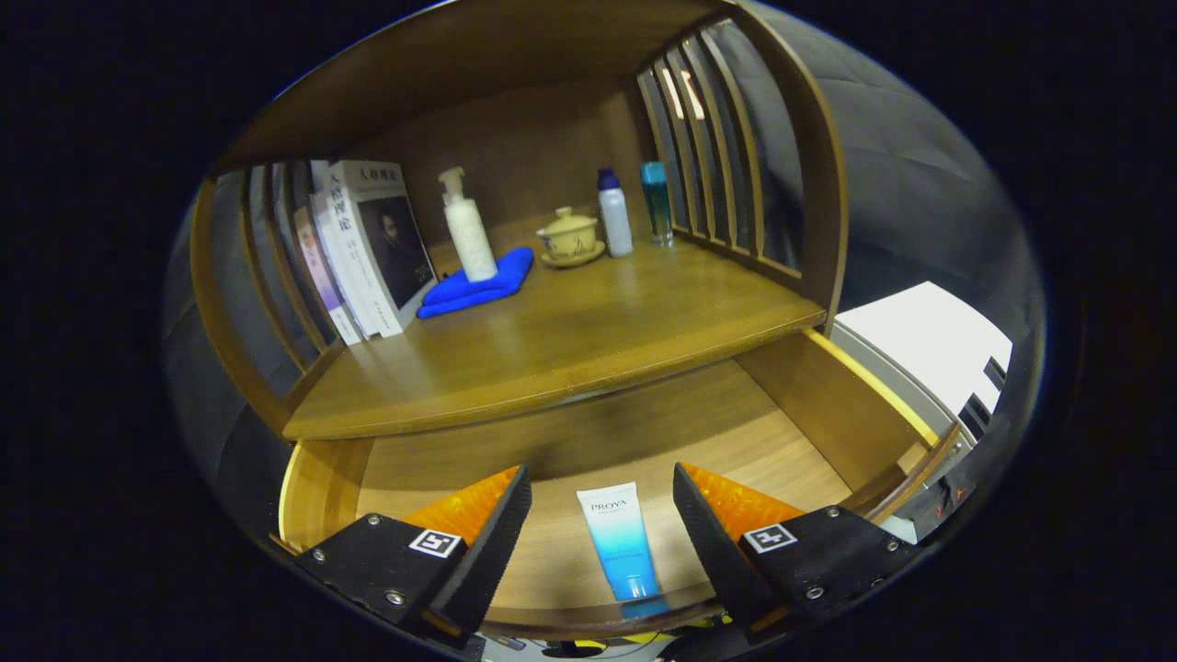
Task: Pull open the drawer, take out the items inside it, and place them on the countertop above the cabinet.
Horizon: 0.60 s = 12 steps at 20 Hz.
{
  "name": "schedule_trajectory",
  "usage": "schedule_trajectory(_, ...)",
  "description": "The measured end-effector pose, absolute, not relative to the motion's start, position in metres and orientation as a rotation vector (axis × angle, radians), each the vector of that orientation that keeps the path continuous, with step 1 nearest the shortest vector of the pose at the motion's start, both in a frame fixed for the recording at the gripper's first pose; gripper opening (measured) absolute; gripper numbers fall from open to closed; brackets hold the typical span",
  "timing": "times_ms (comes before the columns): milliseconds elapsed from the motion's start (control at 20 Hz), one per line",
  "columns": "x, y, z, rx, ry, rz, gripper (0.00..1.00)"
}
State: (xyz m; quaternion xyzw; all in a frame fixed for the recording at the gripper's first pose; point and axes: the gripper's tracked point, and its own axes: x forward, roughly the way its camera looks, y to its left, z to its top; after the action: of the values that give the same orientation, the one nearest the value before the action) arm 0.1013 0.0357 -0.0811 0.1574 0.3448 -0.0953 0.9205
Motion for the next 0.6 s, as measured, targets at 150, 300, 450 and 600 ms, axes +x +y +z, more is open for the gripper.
schedule_trajectory(150, 0.11, 0.047, -0.101, 0.3, 0.816, -0.144, 0.96)
schedule_trajectory(300, 0.105, 0.042, -0.122, 0.185, 0.94, -0.134, 0.96)
schedule_trajectory(450, 0.096, 0.047, -0.141, 0.162, 1.045, -0.106, 0.95)
schedule_trajectory(600, 0.092, 0.046, -0.144, 0.189, 1.083, -0.124, 0.95)
